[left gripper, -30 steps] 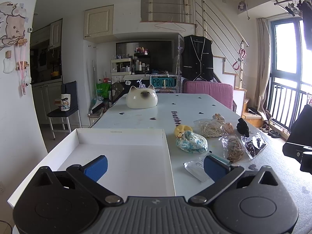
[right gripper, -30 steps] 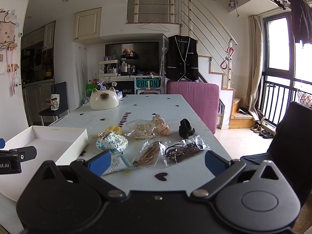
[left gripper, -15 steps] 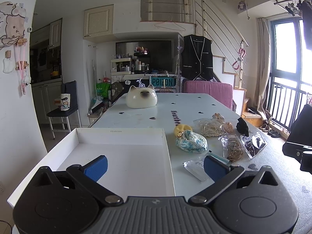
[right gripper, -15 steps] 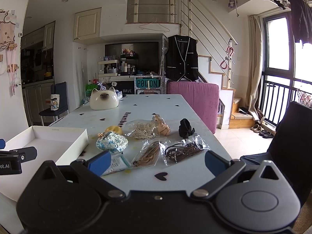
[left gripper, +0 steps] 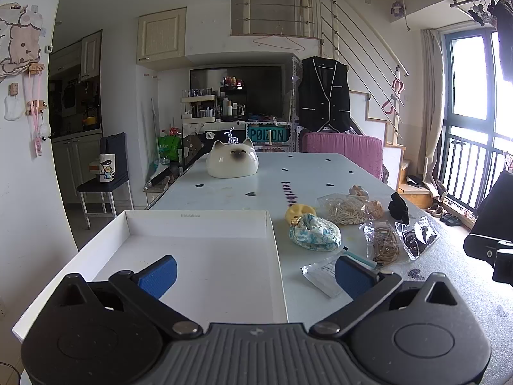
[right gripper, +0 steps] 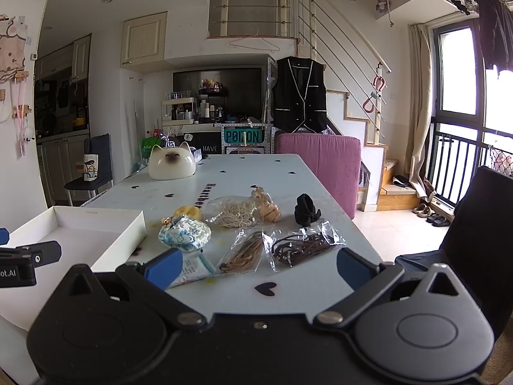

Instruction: Organize soft objects

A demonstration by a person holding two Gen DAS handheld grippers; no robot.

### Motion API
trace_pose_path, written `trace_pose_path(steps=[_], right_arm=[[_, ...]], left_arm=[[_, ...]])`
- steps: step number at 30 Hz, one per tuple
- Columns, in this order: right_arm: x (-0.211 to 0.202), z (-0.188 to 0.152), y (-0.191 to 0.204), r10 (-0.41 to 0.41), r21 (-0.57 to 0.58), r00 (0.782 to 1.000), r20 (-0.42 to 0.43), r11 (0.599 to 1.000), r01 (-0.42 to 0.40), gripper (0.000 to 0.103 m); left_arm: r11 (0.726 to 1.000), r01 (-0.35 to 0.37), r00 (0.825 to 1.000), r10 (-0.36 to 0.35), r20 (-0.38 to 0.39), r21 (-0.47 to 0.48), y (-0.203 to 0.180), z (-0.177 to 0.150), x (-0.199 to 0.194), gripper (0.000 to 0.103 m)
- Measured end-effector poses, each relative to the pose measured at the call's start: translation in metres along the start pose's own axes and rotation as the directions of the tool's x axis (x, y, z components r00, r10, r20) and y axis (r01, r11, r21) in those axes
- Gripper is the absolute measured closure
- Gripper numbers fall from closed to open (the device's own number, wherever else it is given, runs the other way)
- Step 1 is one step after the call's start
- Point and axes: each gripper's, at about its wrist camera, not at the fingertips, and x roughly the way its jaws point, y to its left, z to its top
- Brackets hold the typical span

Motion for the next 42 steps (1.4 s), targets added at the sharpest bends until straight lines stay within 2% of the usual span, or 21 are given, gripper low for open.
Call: trace_pose_path(steps=[33,42], right_arm=[[0.001,0.002,-0.001,0.001,-0.007,1.000,0.001,1.000,-0.001,0.000],[0.005,-0.005,0.000,-0.029,-0.014,1.000,0.012,0.999,0.029,0.000]], left_arm=[[1.000,-0.001,1.000,0.001,-0.001,0.000,0.000,0.000,0.000,0.000],[0.999,0.034,0.999,-0.034,-0.010,0.035,-0.020,-0.005,0.011,0.000]])
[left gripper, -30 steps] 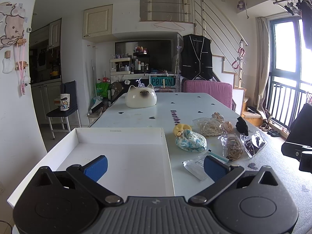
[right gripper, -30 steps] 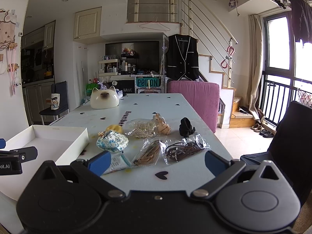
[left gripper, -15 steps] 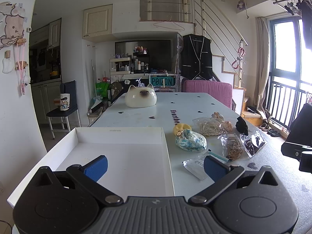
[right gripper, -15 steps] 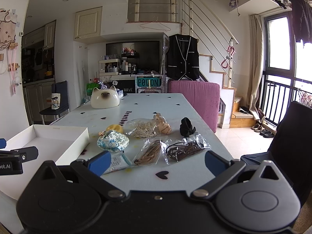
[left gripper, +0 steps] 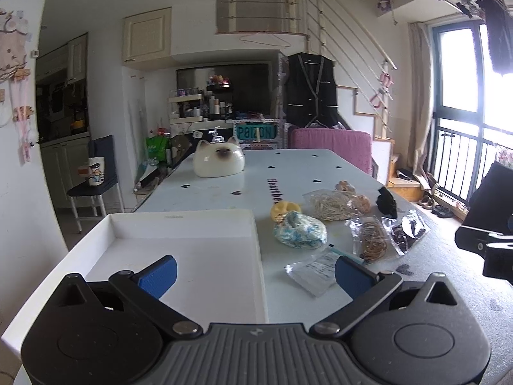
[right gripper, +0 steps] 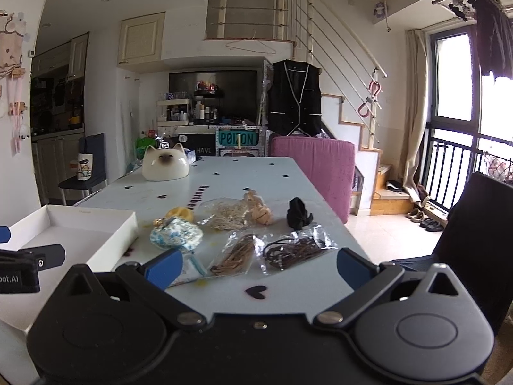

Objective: Organize soft objects
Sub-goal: 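Reach the left tool to the white sachet while the right tool reaches the tan cord bag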

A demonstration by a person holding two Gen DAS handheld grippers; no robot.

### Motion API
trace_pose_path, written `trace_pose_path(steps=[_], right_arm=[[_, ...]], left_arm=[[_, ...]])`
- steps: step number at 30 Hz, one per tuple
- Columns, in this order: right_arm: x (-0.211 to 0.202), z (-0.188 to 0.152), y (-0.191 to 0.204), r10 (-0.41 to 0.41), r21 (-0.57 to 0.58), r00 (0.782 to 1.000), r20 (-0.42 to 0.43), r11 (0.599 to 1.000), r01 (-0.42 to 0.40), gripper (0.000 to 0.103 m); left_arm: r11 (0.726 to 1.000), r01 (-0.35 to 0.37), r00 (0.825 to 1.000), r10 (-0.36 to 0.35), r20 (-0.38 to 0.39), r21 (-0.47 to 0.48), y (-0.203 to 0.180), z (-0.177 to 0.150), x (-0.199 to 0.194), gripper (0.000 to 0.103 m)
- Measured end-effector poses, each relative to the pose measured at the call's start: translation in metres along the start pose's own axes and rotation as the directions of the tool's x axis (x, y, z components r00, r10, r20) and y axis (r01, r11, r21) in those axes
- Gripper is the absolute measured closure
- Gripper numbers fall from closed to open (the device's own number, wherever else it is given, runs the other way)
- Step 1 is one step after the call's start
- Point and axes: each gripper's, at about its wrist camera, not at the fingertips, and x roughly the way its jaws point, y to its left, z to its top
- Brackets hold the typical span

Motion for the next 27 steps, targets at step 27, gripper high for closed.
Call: trace_pose_path(steps=[27], right_arm=[[0.109,0.025,-0.063,0.219,0.321,0.973,-0.078,0.929,-0.183,0.020]], left_arm=[[0.877,0.395,0.915,-0.349,-0.205,0.272,-0.056,0.049,0.089,0.000]])
